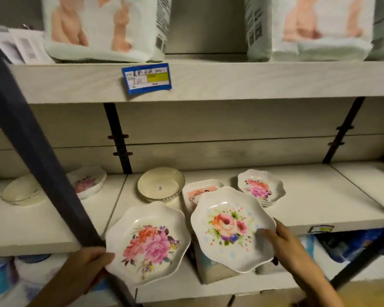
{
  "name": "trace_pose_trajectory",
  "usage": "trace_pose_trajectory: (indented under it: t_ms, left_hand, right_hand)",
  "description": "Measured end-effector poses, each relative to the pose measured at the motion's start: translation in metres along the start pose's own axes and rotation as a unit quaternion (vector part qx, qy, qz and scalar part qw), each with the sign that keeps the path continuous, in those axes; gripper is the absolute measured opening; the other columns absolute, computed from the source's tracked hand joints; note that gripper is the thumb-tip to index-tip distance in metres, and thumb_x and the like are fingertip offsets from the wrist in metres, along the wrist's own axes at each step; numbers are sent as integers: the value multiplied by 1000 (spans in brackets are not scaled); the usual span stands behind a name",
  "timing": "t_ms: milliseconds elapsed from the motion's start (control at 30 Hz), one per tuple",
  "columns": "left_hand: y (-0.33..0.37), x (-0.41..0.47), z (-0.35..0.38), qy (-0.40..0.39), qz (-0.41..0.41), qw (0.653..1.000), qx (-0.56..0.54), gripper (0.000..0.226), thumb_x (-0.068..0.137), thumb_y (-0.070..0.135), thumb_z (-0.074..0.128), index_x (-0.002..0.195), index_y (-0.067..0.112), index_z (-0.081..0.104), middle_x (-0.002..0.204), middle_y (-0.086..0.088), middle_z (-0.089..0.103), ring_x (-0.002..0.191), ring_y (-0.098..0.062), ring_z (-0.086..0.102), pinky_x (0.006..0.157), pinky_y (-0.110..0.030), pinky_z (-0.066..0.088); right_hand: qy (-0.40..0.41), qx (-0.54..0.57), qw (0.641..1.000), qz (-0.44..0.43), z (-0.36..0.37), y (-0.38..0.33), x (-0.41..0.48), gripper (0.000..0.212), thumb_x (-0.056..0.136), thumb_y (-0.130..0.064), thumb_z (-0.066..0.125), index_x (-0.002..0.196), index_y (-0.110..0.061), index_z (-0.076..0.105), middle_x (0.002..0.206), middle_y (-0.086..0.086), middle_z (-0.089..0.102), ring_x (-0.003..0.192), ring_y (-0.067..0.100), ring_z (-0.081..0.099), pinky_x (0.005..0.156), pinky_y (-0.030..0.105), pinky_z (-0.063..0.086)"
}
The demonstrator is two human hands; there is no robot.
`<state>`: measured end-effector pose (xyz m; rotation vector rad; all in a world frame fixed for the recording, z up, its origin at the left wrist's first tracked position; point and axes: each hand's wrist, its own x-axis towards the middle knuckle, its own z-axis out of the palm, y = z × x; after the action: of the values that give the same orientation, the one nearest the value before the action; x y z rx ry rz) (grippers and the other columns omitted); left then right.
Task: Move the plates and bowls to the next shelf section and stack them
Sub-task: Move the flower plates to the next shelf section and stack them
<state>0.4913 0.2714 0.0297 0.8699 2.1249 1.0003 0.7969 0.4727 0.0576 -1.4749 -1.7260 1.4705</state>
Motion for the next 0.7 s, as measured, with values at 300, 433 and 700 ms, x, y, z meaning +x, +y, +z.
trace_pose_trajectory:
  t_ms: [300, 433, 700]
  left_hand:
    - [81, 9, 112, 46, -3, 995, -87, 21, 69, 31, 57, 49, 25, 62, 47, 12, 58, 60, -17, 51, 71, -34, 44]
    - [105, 19, 130, 51, 10, 998, -47, 22, 70, 36, 50, 51, 27, 58, 39, 10, 54, 51, -14, 49, 55, -25, 40]
    - [134, 45, 149, 102, 29, 993, 45, 29, 90, 18, 54, 72, -1, 66, 59, -11, 62, 55, -23, 52, 52, -24, 37]
  right_hand:
    - [-30, -47, 998, -15, -122, 27, 65, 8, 91, -20, 49, 95, -20, 56, 90, 12, 64, 66, 23, 55, 49, 28, 43]
    - [8, -66, 998, -21, -142, 36, 96, 19, 92, -26, 51, 92, -8, 52, 82, 14, 63, 58, 27, 57, 57, 38, 48]
    - [110, -197, 974, -20, -128, 40, 214, 32, 97, -29, 33, 95, -2, 48, 83, 19, 70, 93, 35, 63, 69, 32, 37]
